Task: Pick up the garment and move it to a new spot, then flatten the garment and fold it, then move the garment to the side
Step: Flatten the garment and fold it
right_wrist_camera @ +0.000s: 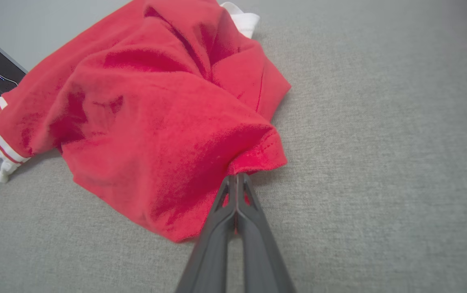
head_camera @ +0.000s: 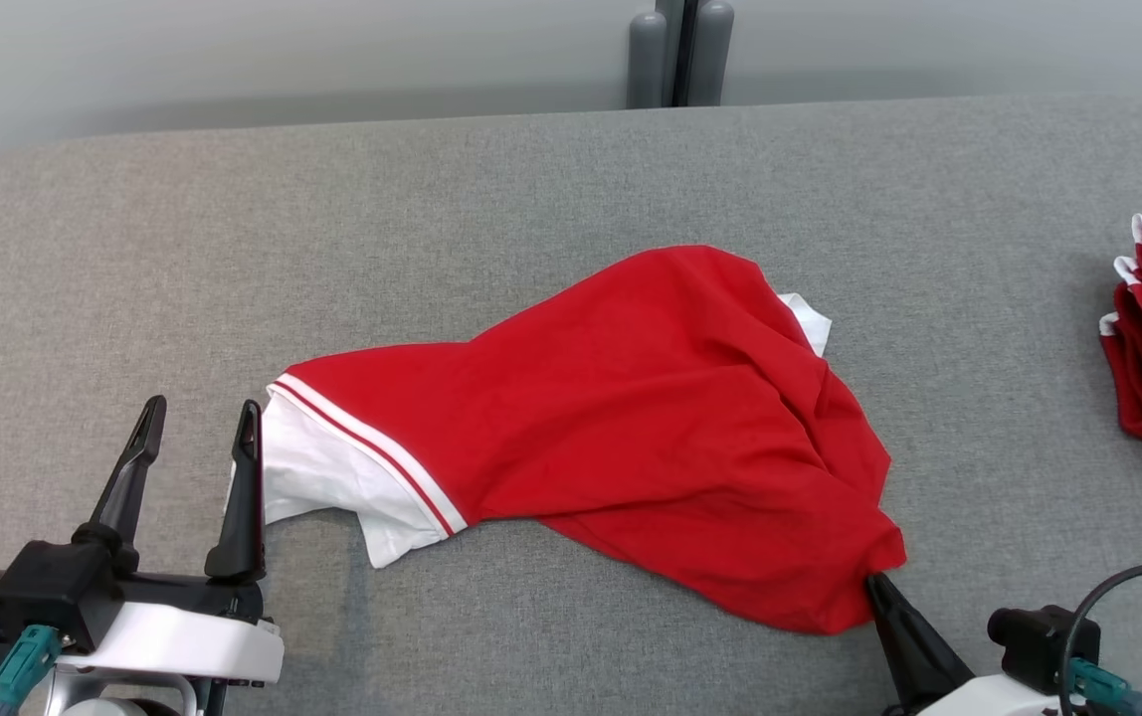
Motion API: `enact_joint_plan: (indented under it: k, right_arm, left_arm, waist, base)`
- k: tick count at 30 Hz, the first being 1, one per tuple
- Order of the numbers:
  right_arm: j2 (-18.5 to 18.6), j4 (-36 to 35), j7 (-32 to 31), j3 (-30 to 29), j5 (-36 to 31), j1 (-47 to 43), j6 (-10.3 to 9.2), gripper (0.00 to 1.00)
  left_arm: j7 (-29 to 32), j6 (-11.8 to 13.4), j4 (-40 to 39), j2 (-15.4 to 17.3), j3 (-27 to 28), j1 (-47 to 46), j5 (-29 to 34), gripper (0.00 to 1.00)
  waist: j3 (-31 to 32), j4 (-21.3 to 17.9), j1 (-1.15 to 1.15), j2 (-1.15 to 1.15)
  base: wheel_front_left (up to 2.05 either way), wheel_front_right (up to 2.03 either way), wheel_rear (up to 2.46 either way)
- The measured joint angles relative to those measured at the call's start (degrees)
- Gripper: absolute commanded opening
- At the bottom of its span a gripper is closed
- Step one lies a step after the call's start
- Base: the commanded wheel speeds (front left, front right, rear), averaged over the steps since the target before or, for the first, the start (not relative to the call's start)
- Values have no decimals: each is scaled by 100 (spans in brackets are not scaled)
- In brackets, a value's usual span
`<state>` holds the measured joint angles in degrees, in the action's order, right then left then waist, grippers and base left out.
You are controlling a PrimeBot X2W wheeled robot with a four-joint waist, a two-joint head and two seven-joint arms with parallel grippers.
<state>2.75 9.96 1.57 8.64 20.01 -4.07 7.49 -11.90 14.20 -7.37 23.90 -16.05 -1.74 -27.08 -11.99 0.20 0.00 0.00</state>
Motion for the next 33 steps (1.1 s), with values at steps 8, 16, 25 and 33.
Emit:
enact_joint_plan:
  k: [8,16,25,33]
  right_arm:
    - [32,-789,0,-245,-304,62,0,0]
    - [261,-1307,-310,-639,-519,505,0,0]
    - [478,-517,-207,-660,-470,1649,-1,0]
    - [723,879,225,-414,-252,2994,-1,0]
  left_arm:
    - [-51,44,46,-32,-15,18,0,100]
    - [-98,15,87,-131,-149,12,9,100]
    - [-129,-157,151,-218,-315,-357,33,100]
    - [-210,-348,316,-301,-352,-728,35,100]
  waist:
    - [179,-30,0,0]
    - [240,20,0,0]
    - [-76,187,0,0]
    - [-592,366,0,0]
  base:
    - [0,0,0]
    - [0,0,0]
    - [0,0,0]
    - [0,0,0]
